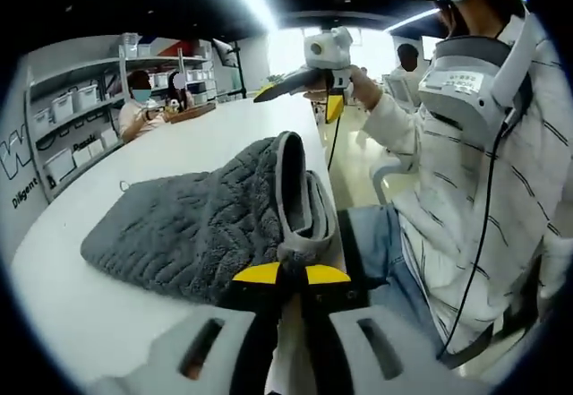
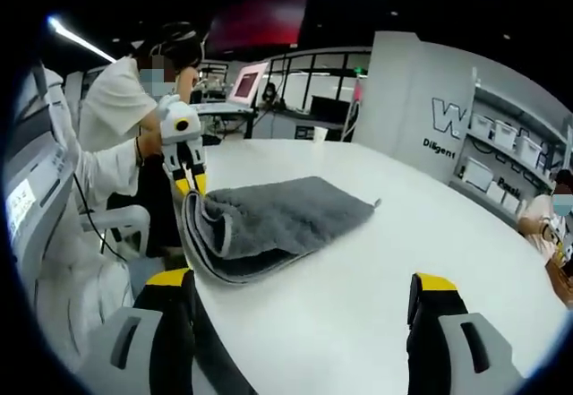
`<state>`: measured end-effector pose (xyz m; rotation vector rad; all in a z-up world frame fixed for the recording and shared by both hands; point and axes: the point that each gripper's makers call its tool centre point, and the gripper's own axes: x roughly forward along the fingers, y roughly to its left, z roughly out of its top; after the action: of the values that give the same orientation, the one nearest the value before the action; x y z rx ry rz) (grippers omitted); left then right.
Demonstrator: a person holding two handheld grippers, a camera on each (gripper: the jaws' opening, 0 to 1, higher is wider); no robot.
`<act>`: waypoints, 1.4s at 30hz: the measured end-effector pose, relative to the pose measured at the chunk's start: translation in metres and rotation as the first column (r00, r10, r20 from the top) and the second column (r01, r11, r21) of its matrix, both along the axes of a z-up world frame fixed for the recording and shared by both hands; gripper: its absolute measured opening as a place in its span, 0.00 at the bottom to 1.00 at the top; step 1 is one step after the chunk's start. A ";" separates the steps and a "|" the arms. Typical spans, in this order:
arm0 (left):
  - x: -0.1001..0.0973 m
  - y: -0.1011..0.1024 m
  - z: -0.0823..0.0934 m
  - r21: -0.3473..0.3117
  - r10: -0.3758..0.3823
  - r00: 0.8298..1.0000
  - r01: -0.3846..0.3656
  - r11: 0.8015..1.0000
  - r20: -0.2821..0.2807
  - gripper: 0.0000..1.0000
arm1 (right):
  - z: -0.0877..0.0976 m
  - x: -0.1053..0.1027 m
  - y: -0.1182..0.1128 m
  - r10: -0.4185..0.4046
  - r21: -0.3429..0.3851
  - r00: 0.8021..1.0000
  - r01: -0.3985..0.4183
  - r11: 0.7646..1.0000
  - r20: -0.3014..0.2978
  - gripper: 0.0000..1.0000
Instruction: Open the folded towel by lifting each exposed corner and separating the folded layers until the towel lies flat within the target outline without major curled edges
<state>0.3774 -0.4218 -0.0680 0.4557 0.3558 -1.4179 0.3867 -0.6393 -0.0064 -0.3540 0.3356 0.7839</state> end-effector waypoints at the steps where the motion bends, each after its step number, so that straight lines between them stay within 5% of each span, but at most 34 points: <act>1: 0.001 0.002 0.001 -0.003 0.006 1.000 -0.006 1.000 0.001 0.06 | 0.000 0.000 0.000 0.000 0.000 1.000 0.000 1.000 -0.001 0.99; 12: -0.001 0.003 0.010 -0.075 0.054 0.998 -0.056 0.996 -0.034 0.13 | -0.003 -0.002 0.002 0.012 -0.017 1.000 -0.013 1.000 -0.009 0.99; 19: -0.001 -0.004 0.050 -0.207 0.127 0.992 -0.128 0.970 -0.020 0.38 | -0.002 -0.002 0.001 0.009 -0.017 1.000 -0.009 1.000 -0.006 0.99; 25: 0.007 -0.019 0.059 -0.185 0.199 0.978 -0.185 0.965 0.062 0.38 | -0.003 -0.005 0.004 0.019 -0.025 1.000 -0.019 1.000 -0.007 0.99; 33: 0.008 -0.054 0.046 -0.123 0.302 0.944 -0.286 0.950 0.130 0.40 | -0.002 -0.005 0.002 0.013 -0.021 1.000 -0.013 1.000 -0.005 0.99; 42: -0.007 -0.092 0.033 -0.102 0.362 0.924 -0.352 0.931 0.120 0.32 | 0.000 -0.007 0.003 0.018 -0.016 1.000 -0.018 1.000 -0.004 0.99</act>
<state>0.3705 -0.5137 -0.0350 0.3987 0.2552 -1.0345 0.3798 -0.6362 -0.0067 -0.3713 0.3433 0.7996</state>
